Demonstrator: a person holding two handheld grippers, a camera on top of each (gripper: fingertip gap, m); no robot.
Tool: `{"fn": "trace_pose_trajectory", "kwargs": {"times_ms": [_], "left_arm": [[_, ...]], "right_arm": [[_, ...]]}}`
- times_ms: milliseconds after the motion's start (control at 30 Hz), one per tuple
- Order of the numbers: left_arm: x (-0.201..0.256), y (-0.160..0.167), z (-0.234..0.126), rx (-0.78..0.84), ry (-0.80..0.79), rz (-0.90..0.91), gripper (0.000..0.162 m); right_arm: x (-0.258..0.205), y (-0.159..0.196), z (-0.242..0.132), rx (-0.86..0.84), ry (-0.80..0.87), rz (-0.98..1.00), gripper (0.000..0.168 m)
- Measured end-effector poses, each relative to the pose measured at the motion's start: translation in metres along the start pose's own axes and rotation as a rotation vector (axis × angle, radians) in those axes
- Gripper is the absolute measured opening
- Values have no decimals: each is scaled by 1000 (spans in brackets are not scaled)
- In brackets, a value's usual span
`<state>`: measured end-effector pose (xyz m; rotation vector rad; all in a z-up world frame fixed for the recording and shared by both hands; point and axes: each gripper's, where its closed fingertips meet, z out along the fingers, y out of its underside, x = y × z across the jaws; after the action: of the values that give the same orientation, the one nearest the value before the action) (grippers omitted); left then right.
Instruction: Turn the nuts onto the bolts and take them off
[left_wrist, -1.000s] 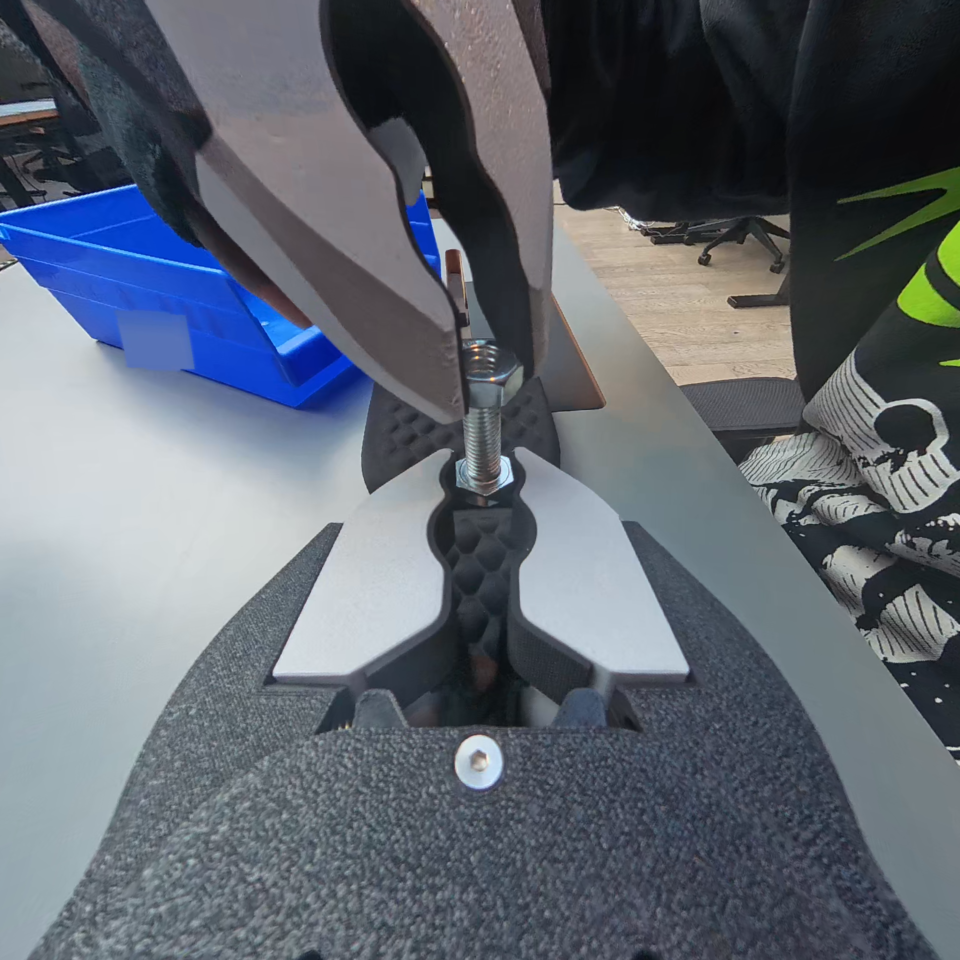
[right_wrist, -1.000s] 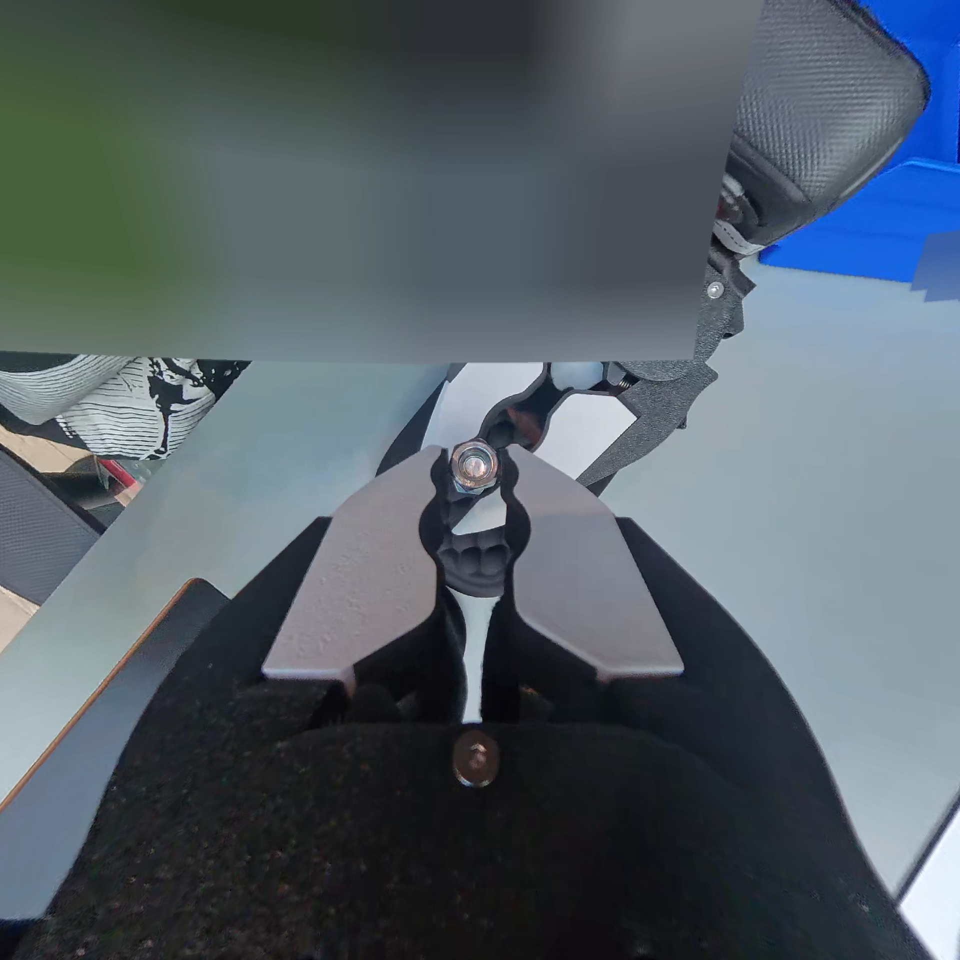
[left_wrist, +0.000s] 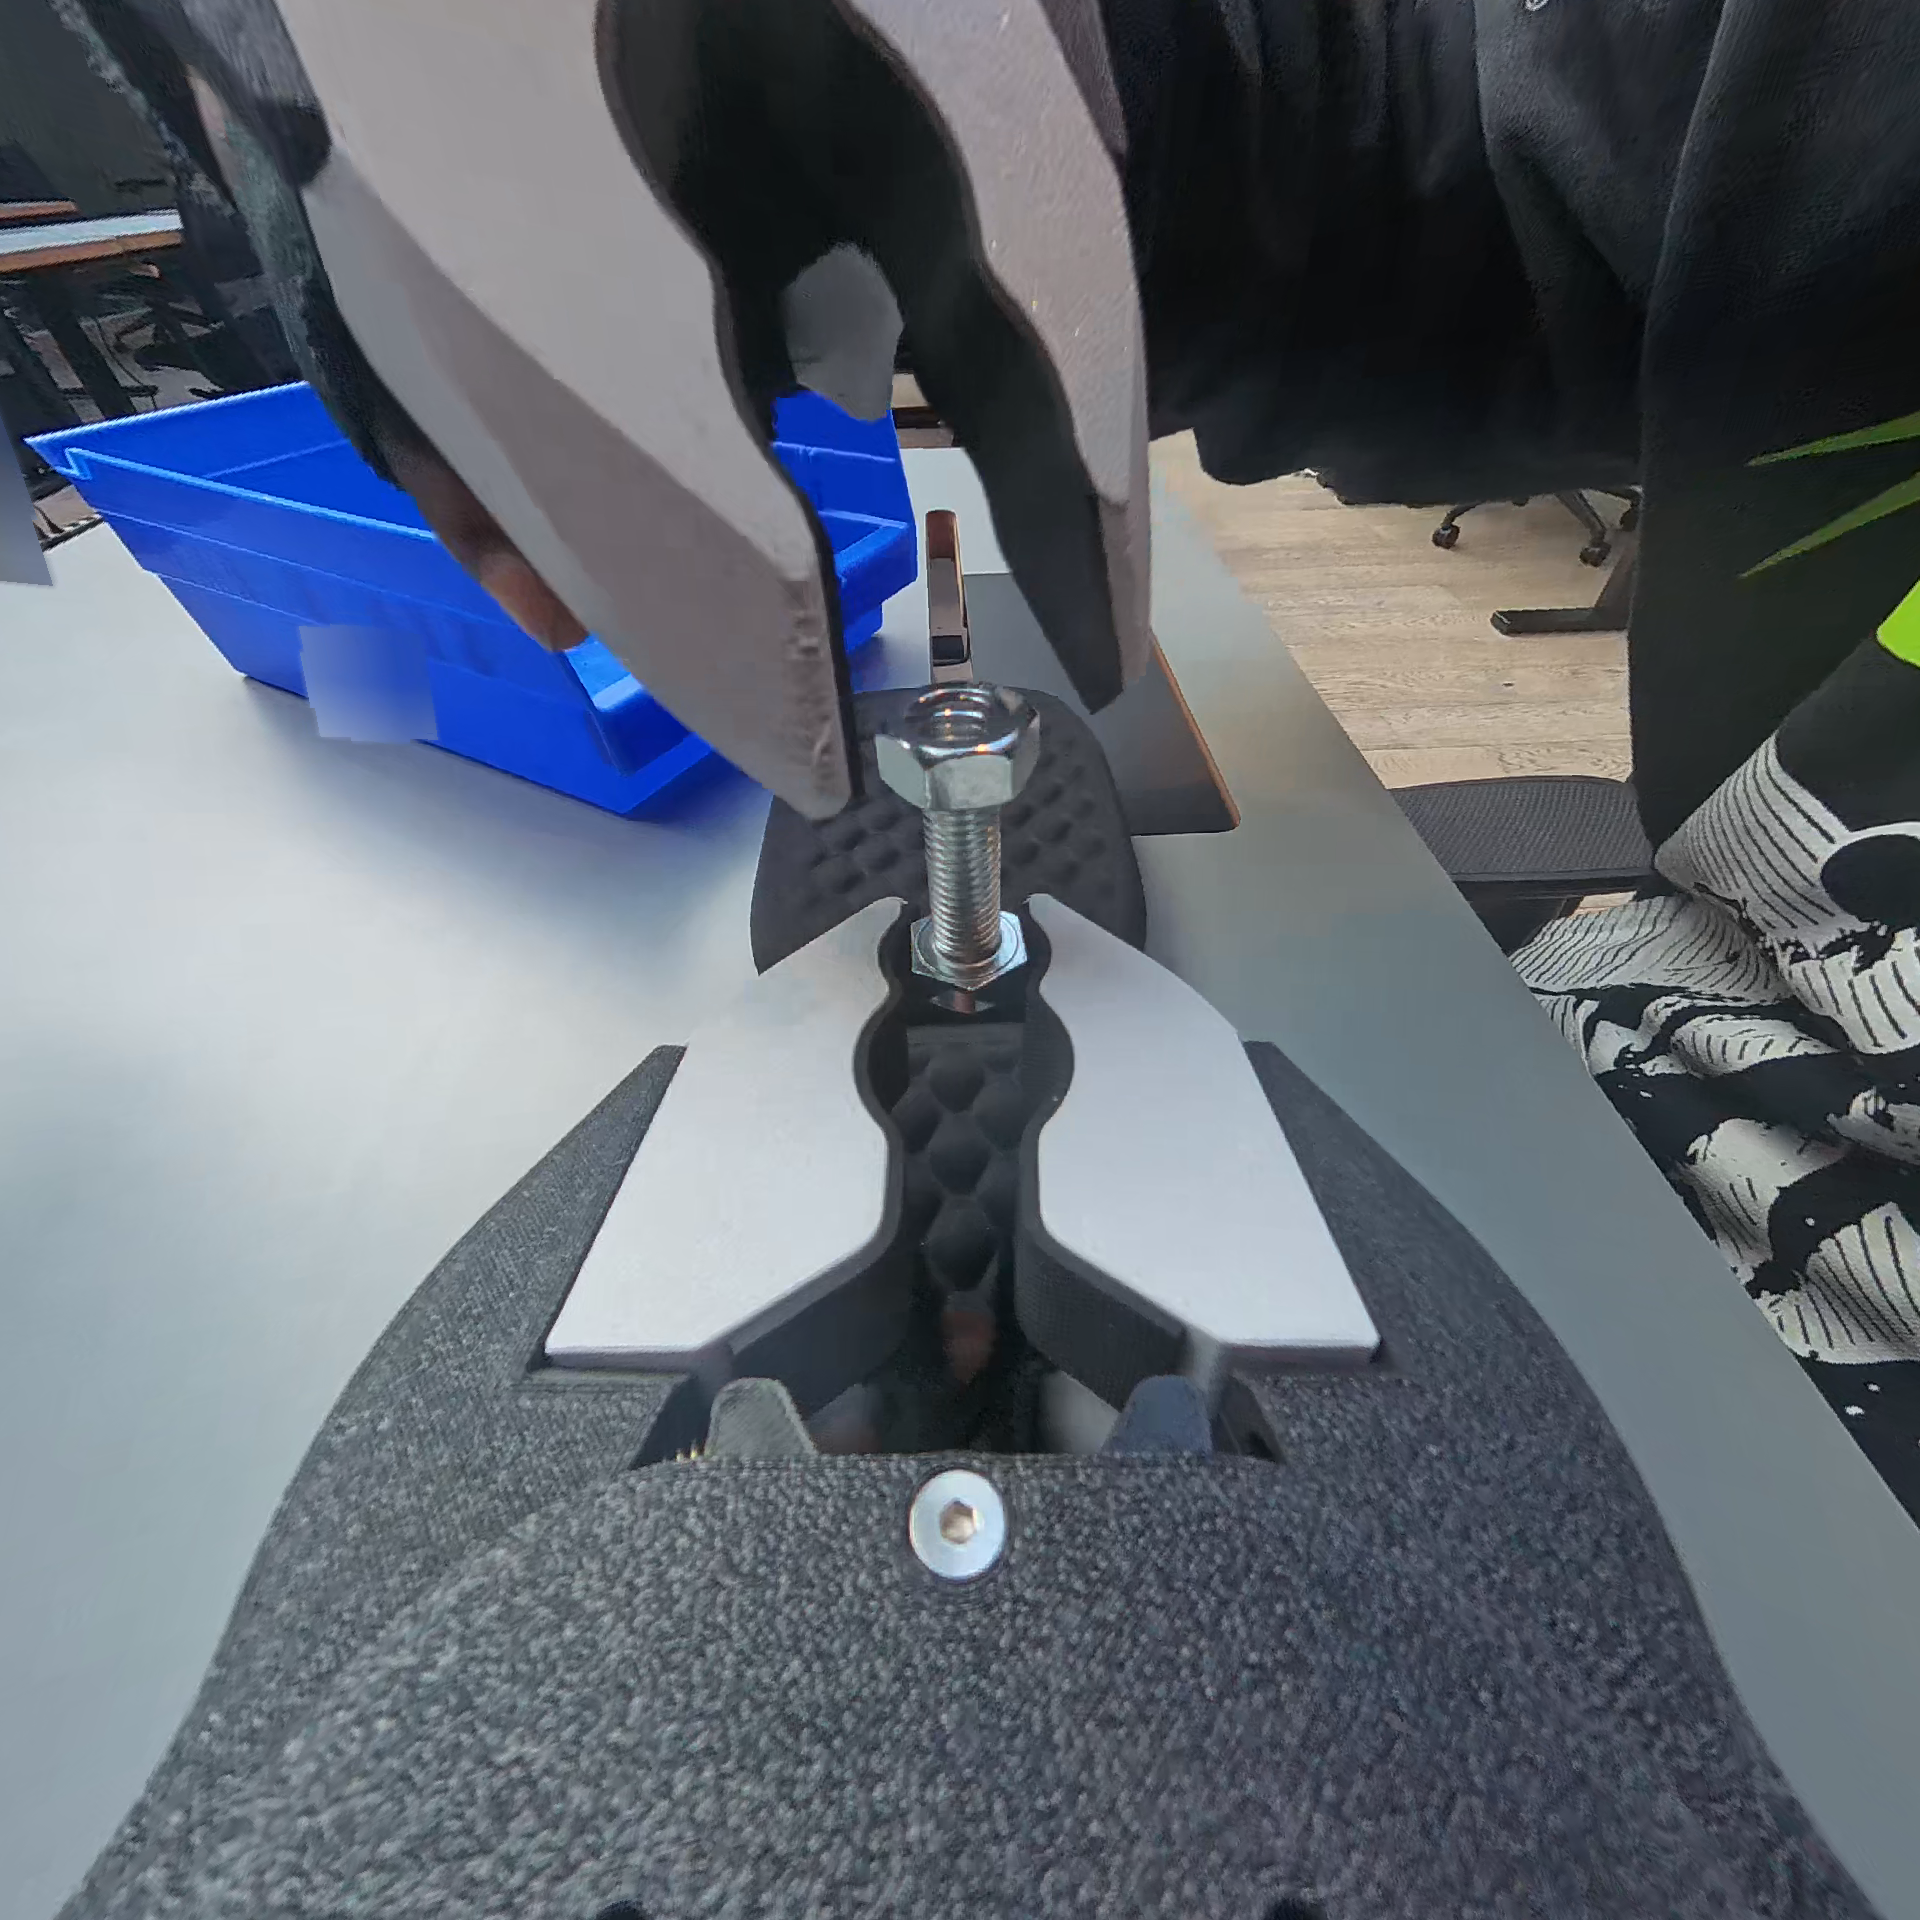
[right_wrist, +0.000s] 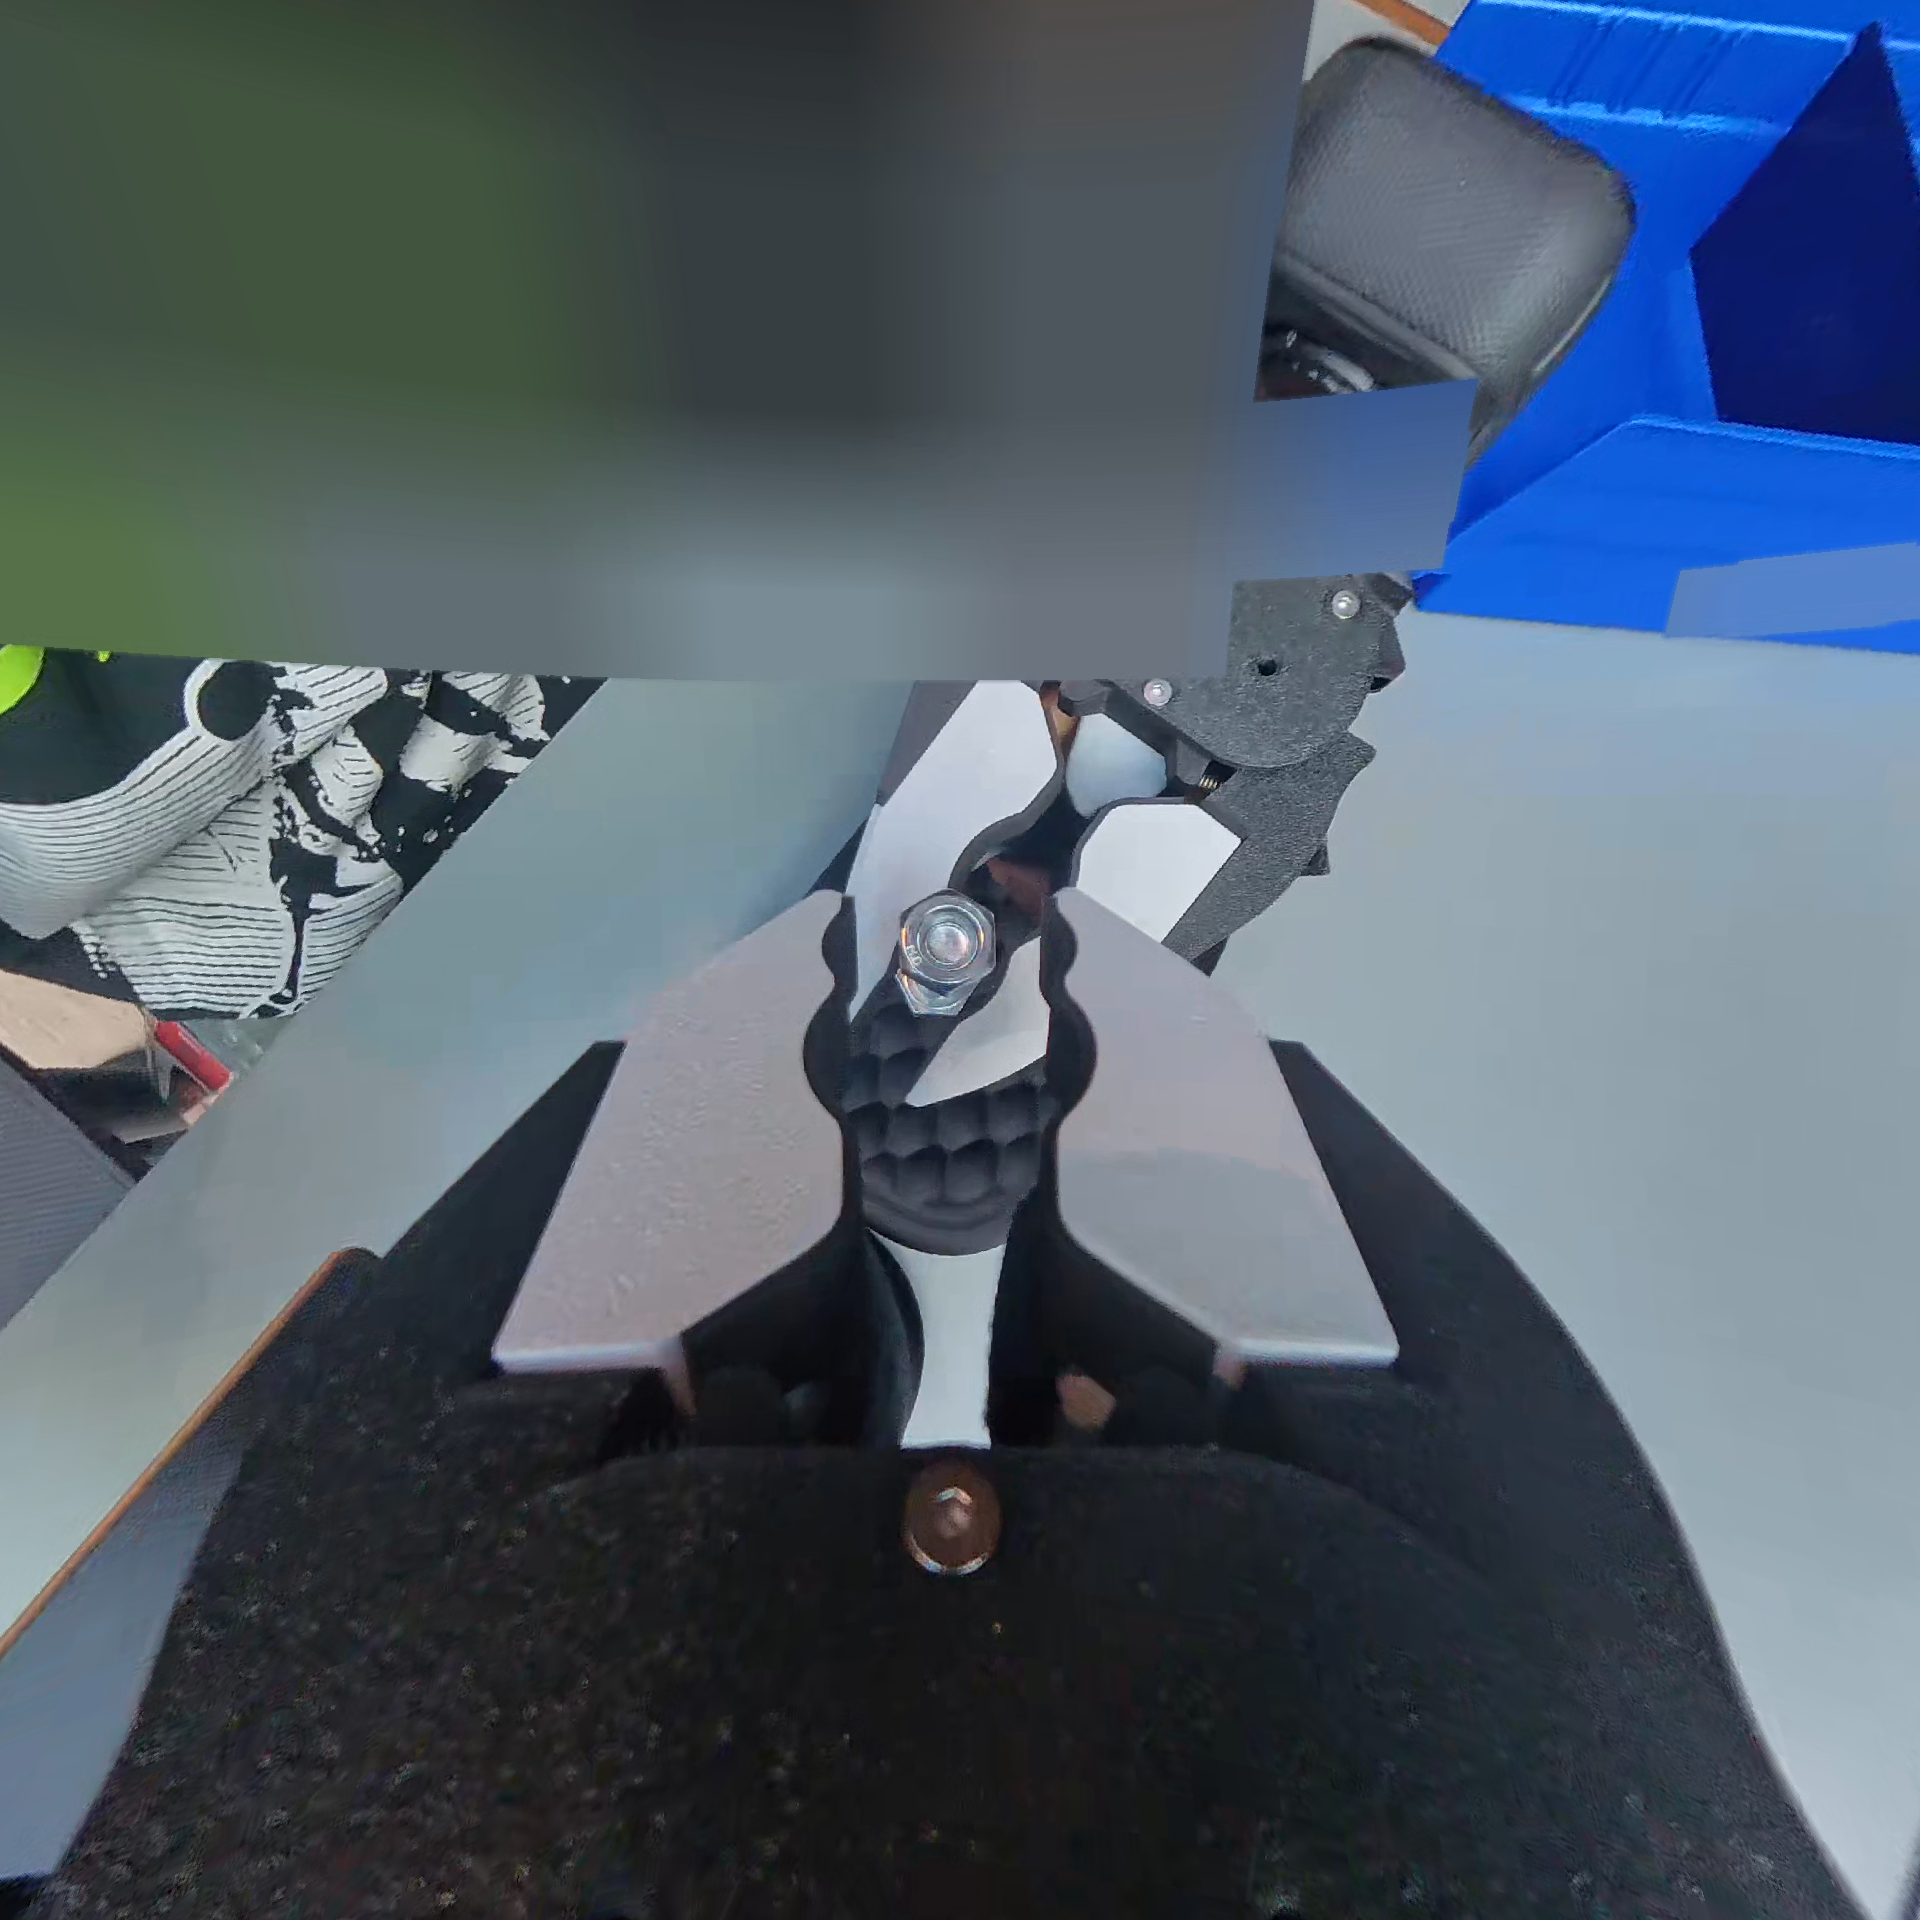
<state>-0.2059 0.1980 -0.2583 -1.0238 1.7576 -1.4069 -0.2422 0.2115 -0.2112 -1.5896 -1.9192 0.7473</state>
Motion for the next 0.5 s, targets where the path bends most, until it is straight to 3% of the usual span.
{"fn": "trace_pose_trajectory", "kwargs": {"times_ms": [100, 167, 333, 500], "left_arm": [[0, 0, 0, 2, -2, -2, 17], [-1, -1, 0, 5, -8, -2, 17], [-10, -1, 0, 6, -81, -19, 17], [-17, 0, 0, -3, -145, -23, 17]], "right_arm": [[2, 4, 5, -17, -2, 23, 17], [3, 4, 4, -7, 35, 66, 17], [9, 9, -1, -31, 262, 241, 16], [15, 15, -4, -34, 525, 537, 16]]}}
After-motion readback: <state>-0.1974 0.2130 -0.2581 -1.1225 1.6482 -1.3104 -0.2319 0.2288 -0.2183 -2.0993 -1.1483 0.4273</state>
